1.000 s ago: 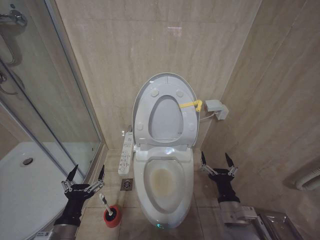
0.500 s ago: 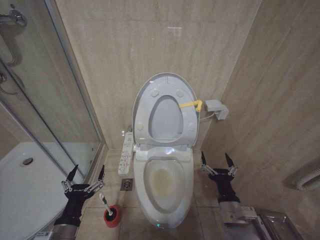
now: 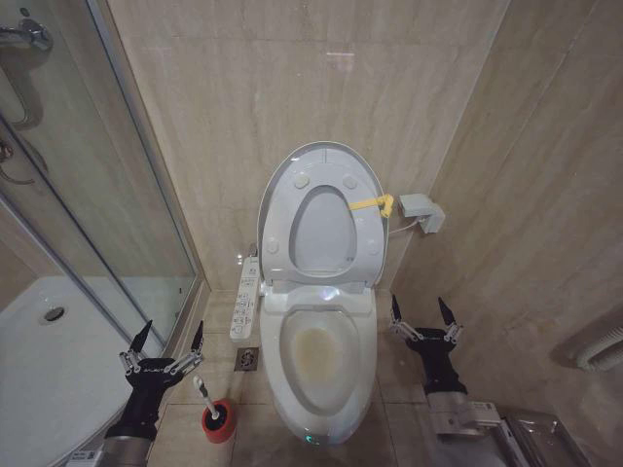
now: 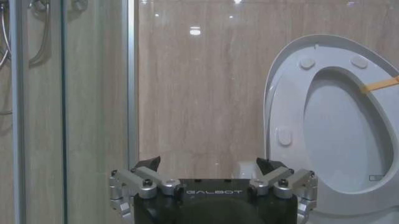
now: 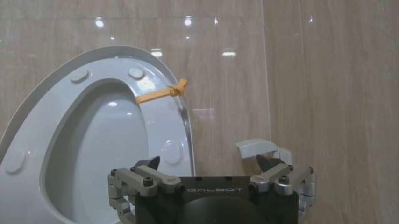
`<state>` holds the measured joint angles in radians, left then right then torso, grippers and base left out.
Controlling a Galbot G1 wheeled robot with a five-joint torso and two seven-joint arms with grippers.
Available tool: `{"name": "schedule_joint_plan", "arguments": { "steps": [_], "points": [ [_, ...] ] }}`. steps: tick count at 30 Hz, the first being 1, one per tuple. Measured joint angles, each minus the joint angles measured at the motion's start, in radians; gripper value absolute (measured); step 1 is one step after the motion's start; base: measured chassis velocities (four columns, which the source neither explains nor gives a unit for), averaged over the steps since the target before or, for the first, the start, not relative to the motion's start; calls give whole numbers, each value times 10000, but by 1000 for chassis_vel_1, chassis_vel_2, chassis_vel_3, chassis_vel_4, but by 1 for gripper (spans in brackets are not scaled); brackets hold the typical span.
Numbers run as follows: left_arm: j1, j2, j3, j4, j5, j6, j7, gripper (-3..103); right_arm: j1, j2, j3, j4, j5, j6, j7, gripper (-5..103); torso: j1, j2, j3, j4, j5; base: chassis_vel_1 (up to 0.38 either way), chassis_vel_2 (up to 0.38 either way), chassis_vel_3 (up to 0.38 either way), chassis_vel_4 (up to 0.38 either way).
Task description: Open the toilet lid, clean the toilet bowl with a toilet brush, close the toilet lid, and flush.
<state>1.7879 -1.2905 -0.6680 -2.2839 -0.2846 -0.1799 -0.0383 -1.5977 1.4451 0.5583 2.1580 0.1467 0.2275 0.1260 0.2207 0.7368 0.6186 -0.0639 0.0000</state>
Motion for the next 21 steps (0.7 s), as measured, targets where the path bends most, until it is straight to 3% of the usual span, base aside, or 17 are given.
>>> {"name": "schedule_joint_plan", "arguments": {
  "steps": [21],
  "points": [
    [0, 0, 0, 0, 0, 0, 0, 100, 0, 0, 0, 0, 0, 0, 0, 100, 0, 0, 0, 0, 0, 0, 0, 0, 0]
  ]
}}
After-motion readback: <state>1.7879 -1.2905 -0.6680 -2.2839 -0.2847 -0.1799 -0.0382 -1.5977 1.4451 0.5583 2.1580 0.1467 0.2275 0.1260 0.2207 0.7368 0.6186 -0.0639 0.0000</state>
